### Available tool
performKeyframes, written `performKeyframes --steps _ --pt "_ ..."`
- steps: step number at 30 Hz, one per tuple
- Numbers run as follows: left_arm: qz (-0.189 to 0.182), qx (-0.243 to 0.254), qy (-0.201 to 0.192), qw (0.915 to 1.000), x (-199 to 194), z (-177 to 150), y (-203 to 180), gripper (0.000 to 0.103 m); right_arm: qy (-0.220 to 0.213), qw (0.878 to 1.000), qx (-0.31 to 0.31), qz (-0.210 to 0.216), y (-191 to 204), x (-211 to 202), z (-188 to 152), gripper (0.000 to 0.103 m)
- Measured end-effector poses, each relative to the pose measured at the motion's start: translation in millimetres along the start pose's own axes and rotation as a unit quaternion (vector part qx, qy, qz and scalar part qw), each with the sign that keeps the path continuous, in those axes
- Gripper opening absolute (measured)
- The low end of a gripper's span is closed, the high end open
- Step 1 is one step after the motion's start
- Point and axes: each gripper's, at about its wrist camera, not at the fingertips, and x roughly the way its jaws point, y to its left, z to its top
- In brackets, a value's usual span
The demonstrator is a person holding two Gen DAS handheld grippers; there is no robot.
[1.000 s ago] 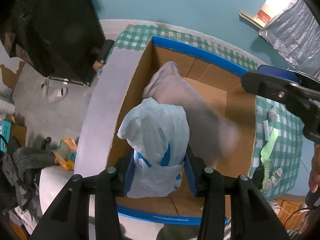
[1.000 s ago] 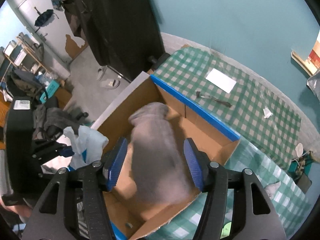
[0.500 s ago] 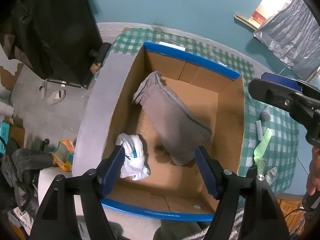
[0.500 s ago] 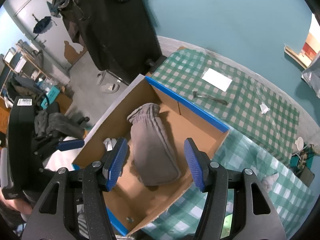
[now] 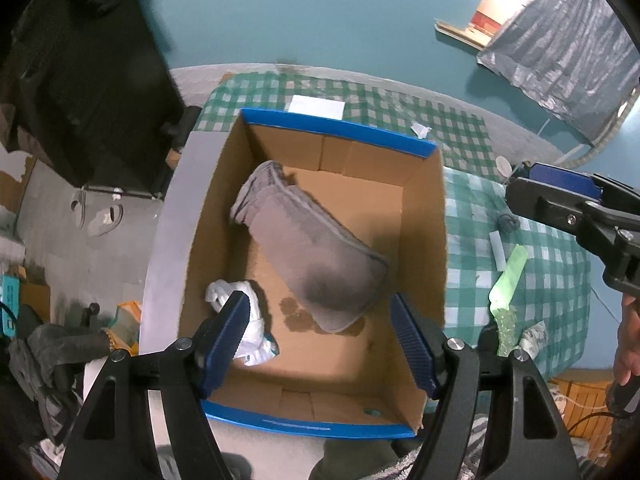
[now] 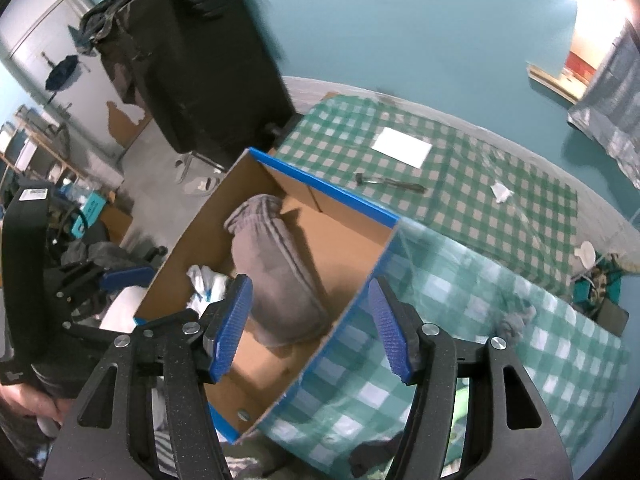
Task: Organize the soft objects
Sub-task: 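Move both tools back over the table toward the green sponge and wrapped bundle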
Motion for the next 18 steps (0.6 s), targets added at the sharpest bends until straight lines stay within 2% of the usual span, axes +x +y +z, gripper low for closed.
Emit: performKeyframes --steps 18 --pt "-0.007 0.076 0.000 0.9971 -3 7 -60 0.074 0.011 0.995 0.084 -0.053 -80 -42 -52 0.065"
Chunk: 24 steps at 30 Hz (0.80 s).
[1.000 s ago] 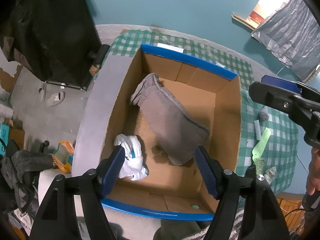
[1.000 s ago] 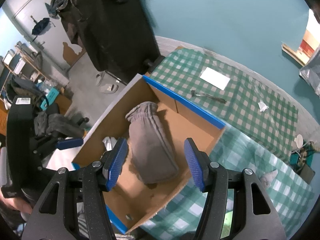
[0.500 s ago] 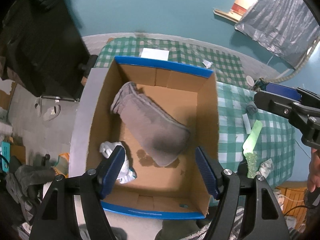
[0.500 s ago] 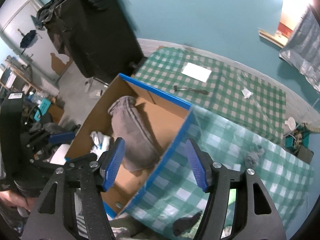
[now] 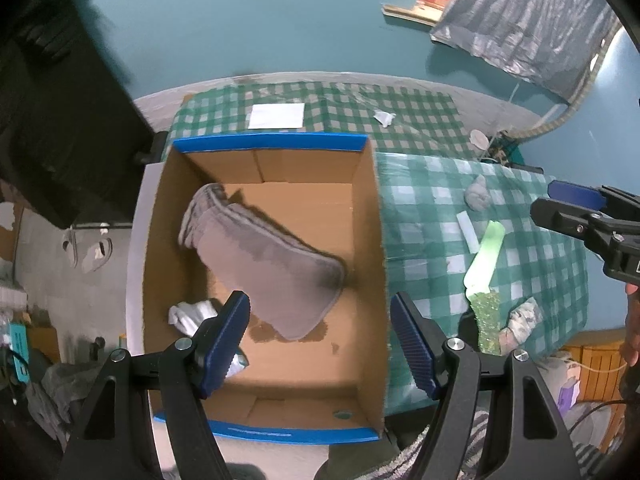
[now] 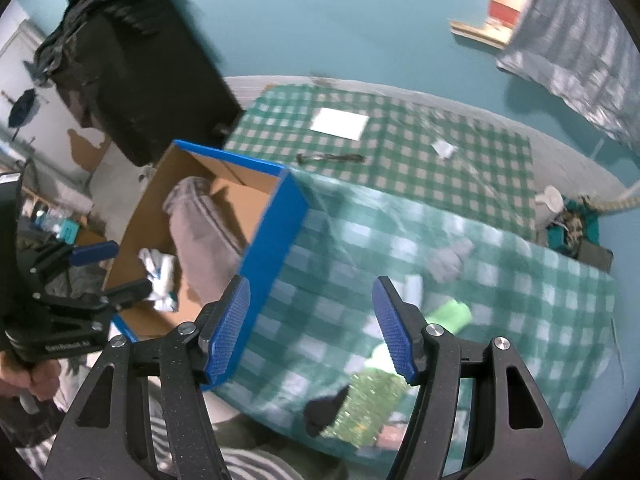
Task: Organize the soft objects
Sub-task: 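Move both tools back over the table toward the green sponge and wrapped bundle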
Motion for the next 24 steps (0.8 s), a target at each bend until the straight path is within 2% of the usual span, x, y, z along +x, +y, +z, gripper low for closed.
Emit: performKeyframes --steps 12,24 --pt "-0.013 0.063 0.012 0.9979 7 2 -52 0.074 0.027 0.997 0.073 -0.024 -64 -16 -51 0.065" --pt "-0.036 0.134 0.047 0.9892 29 -9 -114 0.074 0.060 0.985 0.153 -0.050 -114 -17 -110 0.065"
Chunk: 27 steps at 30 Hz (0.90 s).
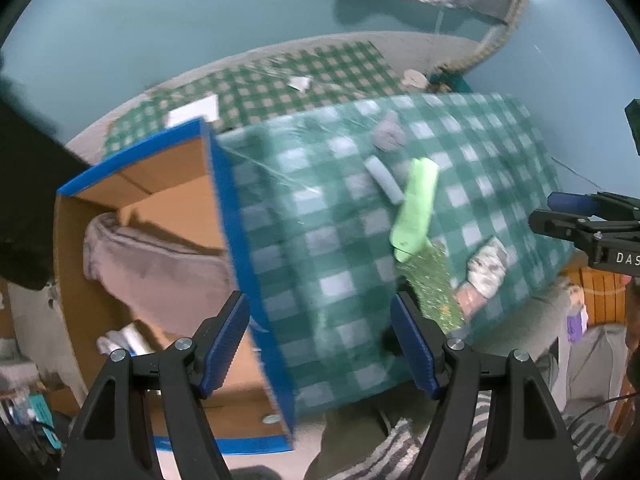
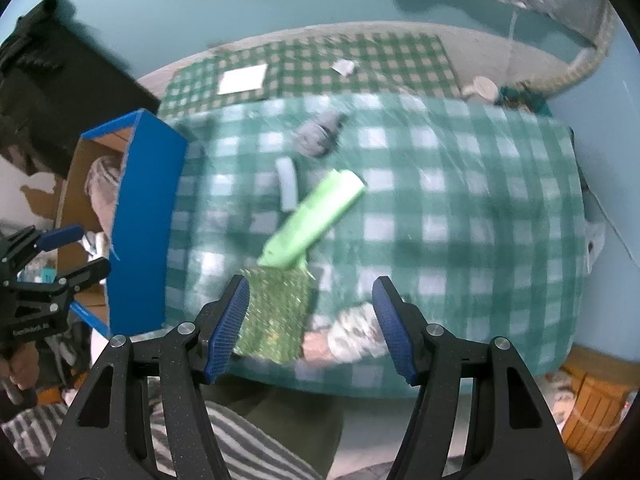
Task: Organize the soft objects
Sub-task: 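Move both tools back over the table toward the green sponge and wrapped bundle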
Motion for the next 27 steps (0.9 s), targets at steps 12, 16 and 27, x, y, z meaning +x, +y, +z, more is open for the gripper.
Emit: performKeyframes --steps 12,16,27 --pt "-0.032 0.054 0.053 0.9966 42 -1 -53 0.074 0.038 0.997 0.071 0.002 -40 26 -35 0.065" --pt "-0.047 0.060 0.069 0.9947 57 0 -62 0.074 0.056 0.992 0.113 0.016 -55 40 -42 0.066" --pt "-0.069 0.061 0.115 0.9891 100 5 -87 0.074 0.092 0.982 0.166 0.021 -73 82 -54 0.068"
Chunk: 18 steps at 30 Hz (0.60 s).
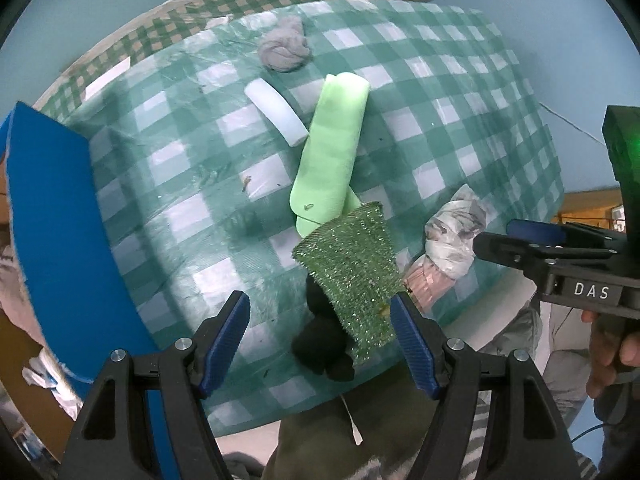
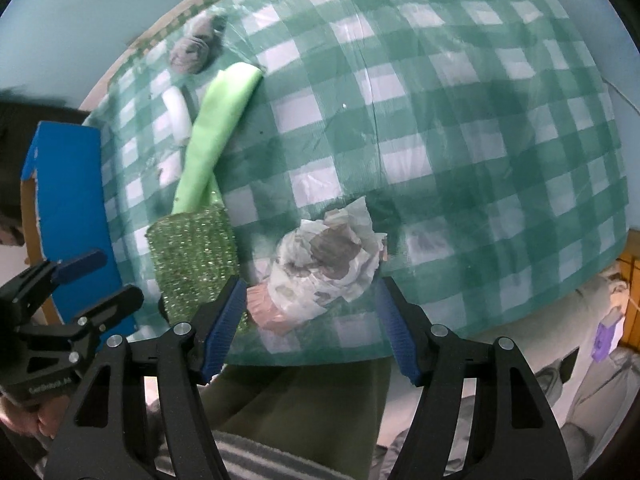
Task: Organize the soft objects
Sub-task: 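Move both tools back over the table toward the green sponge and wrapped bundle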
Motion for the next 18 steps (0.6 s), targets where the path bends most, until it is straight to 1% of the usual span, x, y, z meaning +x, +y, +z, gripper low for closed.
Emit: performKeyframes --steps 4,10,15,18 --pt "0.006 0.000 0.010 0.9999 10 4 -2 0.074 0.007 1.000 0.014 -0.005 -3 9 3 0.068" --pt "-0.001 -0.014 0.021 0.9997 21 6 -2 0.074 0.018 1.000 0.018 -0.018 -6 22 3 0.068" --pt "0.006 -0.006 0.027 0.9996 25 4 -7 0.074 0.029 0.999 0.004 -0.032 2 35 0 0.068" --pt "0.009 -0.007 0.028 0.9996 25 2 -7 0.074 0.028 0.998 -0.014 -0.047 11 43 -1 0.068"
